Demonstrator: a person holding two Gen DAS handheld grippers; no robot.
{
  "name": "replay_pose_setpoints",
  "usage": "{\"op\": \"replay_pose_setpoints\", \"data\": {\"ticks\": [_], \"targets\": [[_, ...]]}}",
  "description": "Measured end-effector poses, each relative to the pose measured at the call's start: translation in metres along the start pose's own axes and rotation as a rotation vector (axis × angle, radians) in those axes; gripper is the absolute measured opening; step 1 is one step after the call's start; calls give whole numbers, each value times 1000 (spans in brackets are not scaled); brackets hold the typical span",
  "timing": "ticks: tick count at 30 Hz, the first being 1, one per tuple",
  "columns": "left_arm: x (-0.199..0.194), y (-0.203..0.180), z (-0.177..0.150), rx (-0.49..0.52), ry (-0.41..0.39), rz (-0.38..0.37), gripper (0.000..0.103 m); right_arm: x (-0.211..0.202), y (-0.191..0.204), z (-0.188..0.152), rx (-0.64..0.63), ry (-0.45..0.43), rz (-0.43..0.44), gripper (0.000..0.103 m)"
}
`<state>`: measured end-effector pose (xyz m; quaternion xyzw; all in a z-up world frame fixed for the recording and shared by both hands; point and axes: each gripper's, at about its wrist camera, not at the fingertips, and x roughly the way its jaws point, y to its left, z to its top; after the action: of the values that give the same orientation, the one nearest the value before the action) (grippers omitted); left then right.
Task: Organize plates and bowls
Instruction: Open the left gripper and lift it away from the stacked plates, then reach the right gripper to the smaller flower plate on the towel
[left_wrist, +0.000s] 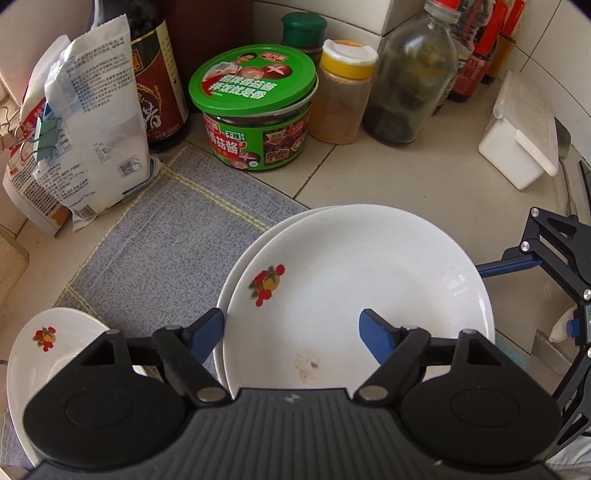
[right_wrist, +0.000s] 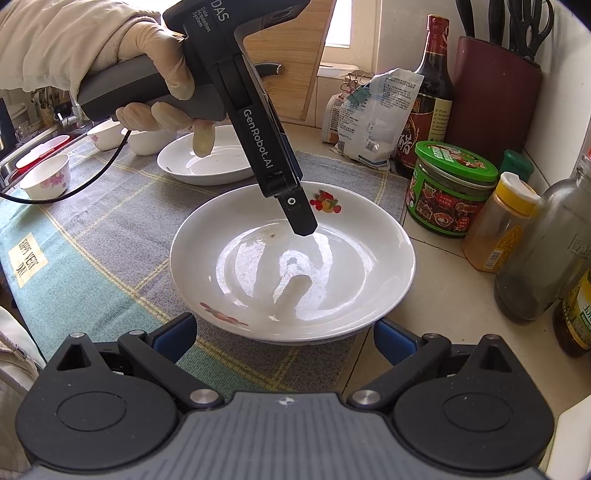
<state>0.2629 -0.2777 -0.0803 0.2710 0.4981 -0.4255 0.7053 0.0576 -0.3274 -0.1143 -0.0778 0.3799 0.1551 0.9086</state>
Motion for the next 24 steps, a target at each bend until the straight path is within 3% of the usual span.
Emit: {"op": "replay_pose_setpoints", "data": {"ticks": [6, 11, 17, 24], "targets": [[-7, 6, -2, -28, -34, -9, 82, 0, 3, 2, -20, -10, 0, 103], [-25, -4, -12, -15, -132, 17, 85, -1, 0, 7, -5, -12, -35, 103], [-53, -20, -37, -22, -250, 109, 86, -4, -7, 15, 33, -6, -73, 103], [-83, -31, -80, -172, -358, 248, 92, -2, -12, 31, 52, -16, -82, 103]]}}
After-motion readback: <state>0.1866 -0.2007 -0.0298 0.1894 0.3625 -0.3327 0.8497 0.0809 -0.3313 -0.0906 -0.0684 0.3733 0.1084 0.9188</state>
